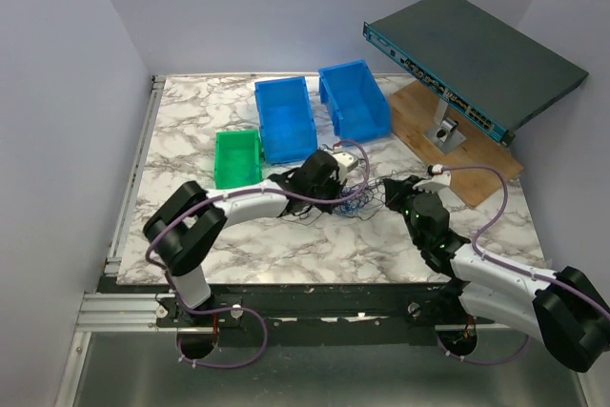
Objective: Untangle the cables
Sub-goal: Untie the cable.
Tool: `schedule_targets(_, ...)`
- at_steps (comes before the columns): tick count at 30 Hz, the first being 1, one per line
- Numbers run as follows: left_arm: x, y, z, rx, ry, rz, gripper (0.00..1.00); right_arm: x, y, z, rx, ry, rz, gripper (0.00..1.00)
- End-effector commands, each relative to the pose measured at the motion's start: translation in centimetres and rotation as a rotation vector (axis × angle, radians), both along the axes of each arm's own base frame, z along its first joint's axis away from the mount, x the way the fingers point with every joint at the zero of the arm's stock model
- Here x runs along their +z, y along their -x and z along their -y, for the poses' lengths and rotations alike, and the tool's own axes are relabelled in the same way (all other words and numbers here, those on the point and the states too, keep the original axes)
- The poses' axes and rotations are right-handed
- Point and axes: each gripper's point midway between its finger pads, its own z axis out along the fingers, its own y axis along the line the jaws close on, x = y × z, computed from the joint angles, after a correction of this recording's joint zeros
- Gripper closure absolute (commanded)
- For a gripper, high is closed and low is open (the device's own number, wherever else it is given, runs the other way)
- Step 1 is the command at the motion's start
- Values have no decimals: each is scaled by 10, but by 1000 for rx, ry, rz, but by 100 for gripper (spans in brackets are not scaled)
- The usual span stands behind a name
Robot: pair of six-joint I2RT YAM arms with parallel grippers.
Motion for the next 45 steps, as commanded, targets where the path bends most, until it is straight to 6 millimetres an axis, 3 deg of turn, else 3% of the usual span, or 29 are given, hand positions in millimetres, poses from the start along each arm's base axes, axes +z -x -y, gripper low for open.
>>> schedule_targets(1, 34, 0, -17, 125, 111, 100, 100, -8, 1, 35, -184, 4, -30, 99)
schedule_targets(10, 34, 3, -89, 457, 151, 170, 100, -21, 5, 69, -411, -11, -82, 99)
schedule_targets(22, 32, 5, -185, 800, 420, 124, 100, -26, 12, 92, -546, -2, -87, 99)
schedule_targets(25, 36, 7, -198, 823, 457, 142, 100, -25, 12, 93, -549, -16, -84, 99)
schedule_targets(32, 35, 5, -186, 774, 473, 118, 100, -26, 8, 81, -489, 2, -108, 99)
schedule_targets(35, 40, 2, -171, 698, 497, 111, 100, -25, 4, 69, -416, 20, -115, 90)
schedule_targets(36, 41, 3, -165, 664, 501, 101, 100, -24, 3, 64, -374, 37, -114, 82)
schedule_targets(37, 45, 2, -158, 627, 507, 103, 95, -22, 1, 56, -324, 41, -103, 74)
schedule_targets(40, 50, 5, -137, 516, 514, 98, 58, -17, 0, 33, -177, 43, -72, 36)
schedule_targets(42, 53, 7, -123, 466, 485, 110, 42, -12, 0, 18, -84, 50, -46, 30)
schedule_targets(45, 57, 9, -103, 415, 438, 124, 32, -9, 1, -2, 35, 70, -32, 29)
